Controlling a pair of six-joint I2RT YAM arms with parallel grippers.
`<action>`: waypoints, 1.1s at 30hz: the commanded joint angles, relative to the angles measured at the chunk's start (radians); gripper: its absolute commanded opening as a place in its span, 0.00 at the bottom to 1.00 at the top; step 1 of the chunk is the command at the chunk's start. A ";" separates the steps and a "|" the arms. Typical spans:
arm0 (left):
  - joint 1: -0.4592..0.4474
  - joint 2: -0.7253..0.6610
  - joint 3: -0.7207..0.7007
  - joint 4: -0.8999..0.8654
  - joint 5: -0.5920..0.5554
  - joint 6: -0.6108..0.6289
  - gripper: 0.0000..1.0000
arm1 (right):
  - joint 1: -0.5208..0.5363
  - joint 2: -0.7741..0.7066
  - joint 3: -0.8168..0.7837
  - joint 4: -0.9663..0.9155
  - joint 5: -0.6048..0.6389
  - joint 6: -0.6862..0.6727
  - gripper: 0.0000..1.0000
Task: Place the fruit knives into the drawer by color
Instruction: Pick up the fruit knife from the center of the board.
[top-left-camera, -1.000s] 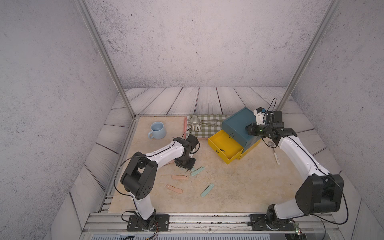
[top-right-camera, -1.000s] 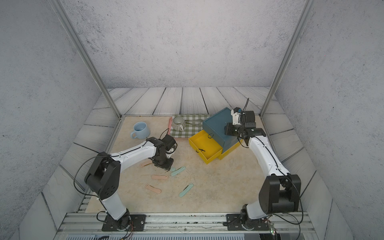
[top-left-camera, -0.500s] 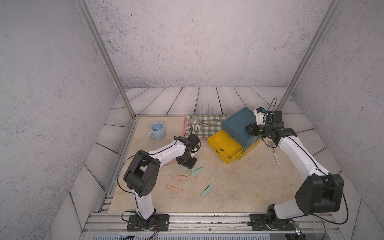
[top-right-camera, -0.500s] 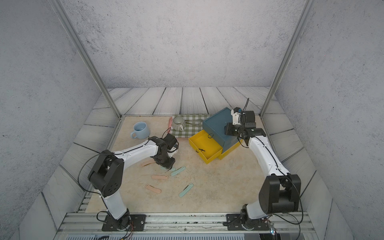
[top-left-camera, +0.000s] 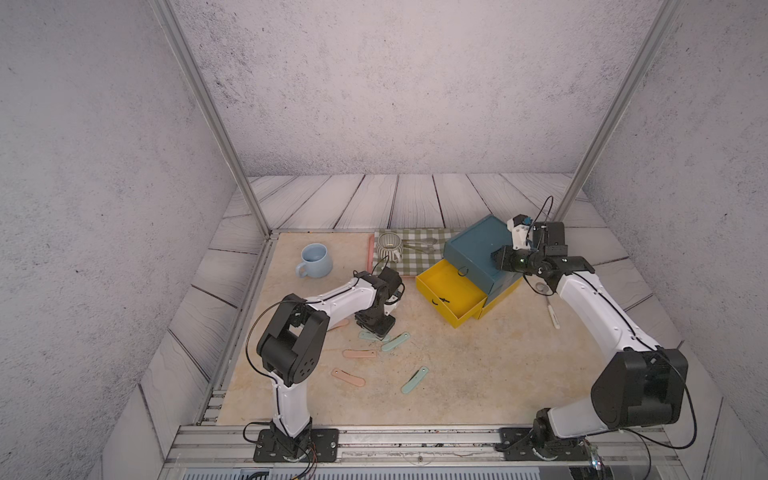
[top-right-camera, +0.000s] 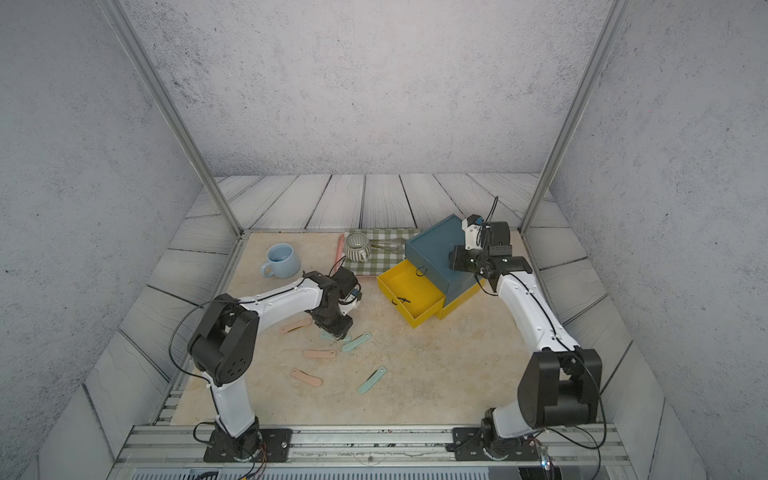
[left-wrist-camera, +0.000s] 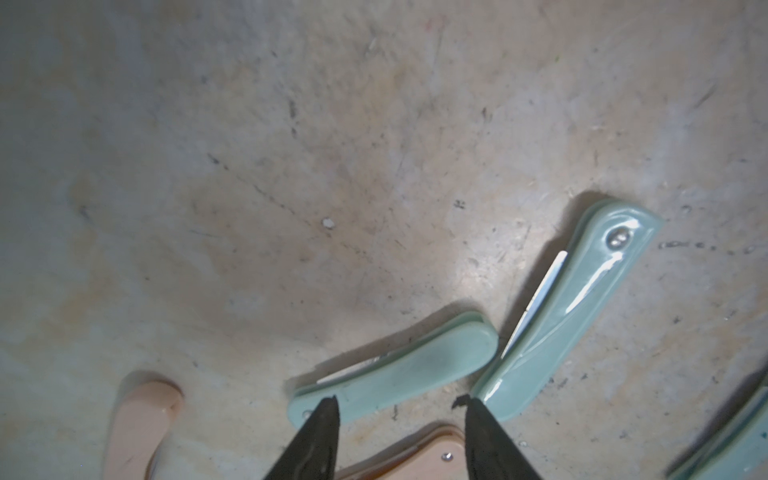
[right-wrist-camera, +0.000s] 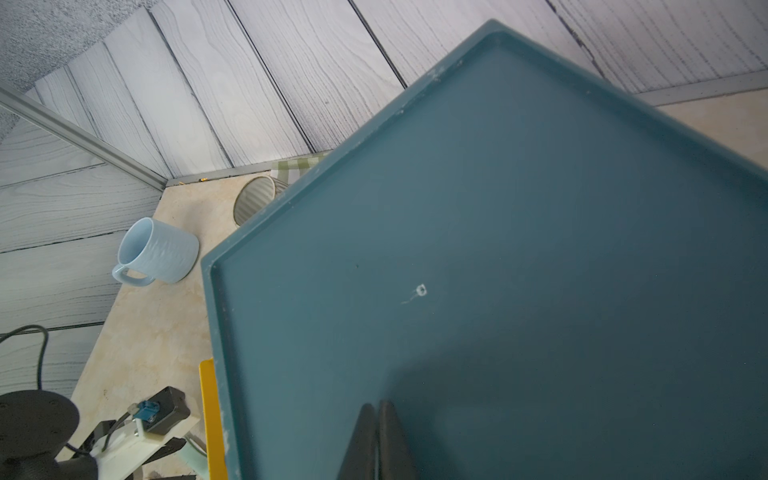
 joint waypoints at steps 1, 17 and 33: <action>0.004 0.028 0.018 -0.031 0.005 0.025 0.52 | 0.005 0.095 -0.110 -0.353 0.061 0.003 0.08; 0.010 0.068 0.012 -0.021 0.008 0.031 0.52 | 0.004 0.097 -0.127 -0.338 0.059 0.007 0.08; 0.054 0.140 0.046 0.031 -0.028 -0.010 0.50 | 0.004 0.109 -0.130 -0.328 0.054 0.006 0.08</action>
